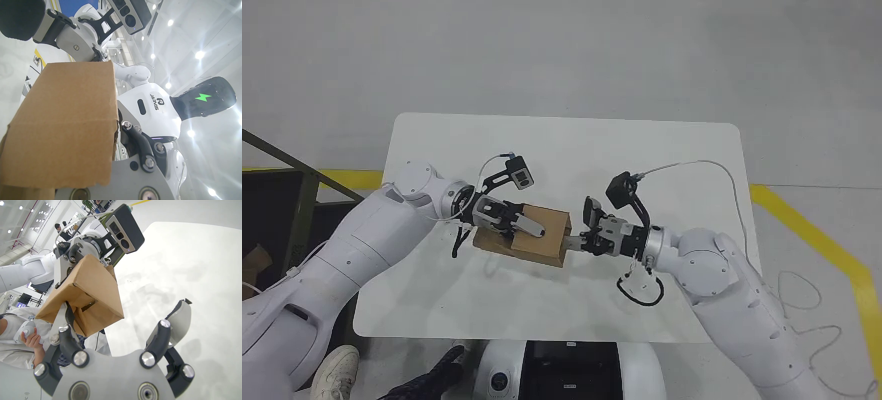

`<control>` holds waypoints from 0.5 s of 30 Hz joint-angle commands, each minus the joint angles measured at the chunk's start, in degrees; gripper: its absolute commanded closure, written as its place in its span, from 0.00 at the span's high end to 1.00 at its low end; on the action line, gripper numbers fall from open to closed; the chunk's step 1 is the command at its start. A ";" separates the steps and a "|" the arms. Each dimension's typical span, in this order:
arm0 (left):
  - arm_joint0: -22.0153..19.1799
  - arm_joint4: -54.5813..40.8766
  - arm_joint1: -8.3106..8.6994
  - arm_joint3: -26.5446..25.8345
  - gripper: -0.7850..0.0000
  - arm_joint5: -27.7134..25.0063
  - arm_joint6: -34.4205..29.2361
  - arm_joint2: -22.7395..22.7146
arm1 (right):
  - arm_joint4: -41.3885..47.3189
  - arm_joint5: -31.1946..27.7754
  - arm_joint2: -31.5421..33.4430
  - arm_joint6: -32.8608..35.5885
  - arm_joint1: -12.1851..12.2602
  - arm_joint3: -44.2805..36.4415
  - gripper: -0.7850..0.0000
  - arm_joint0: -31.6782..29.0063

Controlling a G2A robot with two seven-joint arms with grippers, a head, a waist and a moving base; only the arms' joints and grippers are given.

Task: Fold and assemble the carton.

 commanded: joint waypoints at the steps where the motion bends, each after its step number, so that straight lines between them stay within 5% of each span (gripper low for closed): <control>1: 0.00 0.00 0.00 0.00 0.00 0.00 0.00 0.00 | -0.19 0.11 0.10 -0.05 0.04 0.05 1.00 0.01; 15: 0.00 0.00 0.00 0.00 0.00 0.00 0.00 0.00 | -0.66 -0.73 9.62 -2.21 2.12 -3.63 1.00 -8.02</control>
